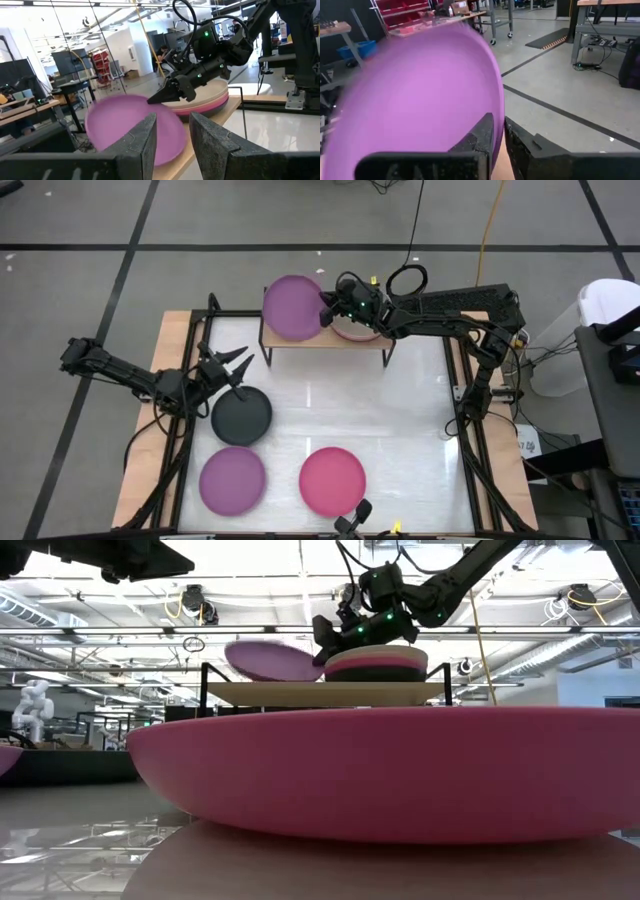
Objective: Place and stack plates onto a shelf
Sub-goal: Put the right purple plate on the shelf, then stack the black plate on top of the purple plate on the shelf
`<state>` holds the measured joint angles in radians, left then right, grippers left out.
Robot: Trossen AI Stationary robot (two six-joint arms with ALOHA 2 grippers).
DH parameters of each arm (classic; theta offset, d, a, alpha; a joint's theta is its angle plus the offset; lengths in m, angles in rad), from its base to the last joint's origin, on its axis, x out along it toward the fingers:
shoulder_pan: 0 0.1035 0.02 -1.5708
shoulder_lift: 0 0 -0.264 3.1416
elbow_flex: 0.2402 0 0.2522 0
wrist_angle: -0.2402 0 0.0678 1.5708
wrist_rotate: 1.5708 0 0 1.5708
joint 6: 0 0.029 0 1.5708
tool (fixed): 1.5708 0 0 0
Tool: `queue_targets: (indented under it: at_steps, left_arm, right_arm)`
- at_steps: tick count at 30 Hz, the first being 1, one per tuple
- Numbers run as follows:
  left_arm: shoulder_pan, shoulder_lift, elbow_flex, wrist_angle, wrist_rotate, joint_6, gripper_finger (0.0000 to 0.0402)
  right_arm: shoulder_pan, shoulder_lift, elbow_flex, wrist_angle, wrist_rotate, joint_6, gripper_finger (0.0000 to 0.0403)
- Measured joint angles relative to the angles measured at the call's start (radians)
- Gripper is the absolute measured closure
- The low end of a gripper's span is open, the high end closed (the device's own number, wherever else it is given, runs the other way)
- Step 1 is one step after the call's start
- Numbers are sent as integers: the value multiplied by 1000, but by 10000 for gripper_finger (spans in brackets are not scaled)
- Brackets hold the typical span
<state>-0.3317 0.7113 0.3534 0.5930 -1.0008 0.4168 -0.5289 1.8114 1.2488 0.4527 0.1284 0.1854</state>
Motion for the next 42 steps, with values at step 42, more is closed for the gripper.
queue_targets:
  at_steps: [42]
  left_arm:
    - [-99, 343, 356, -882, 270, -525, 280]
  right_arm:
    - [394, -707, -1, -538, -363, -303, 337]
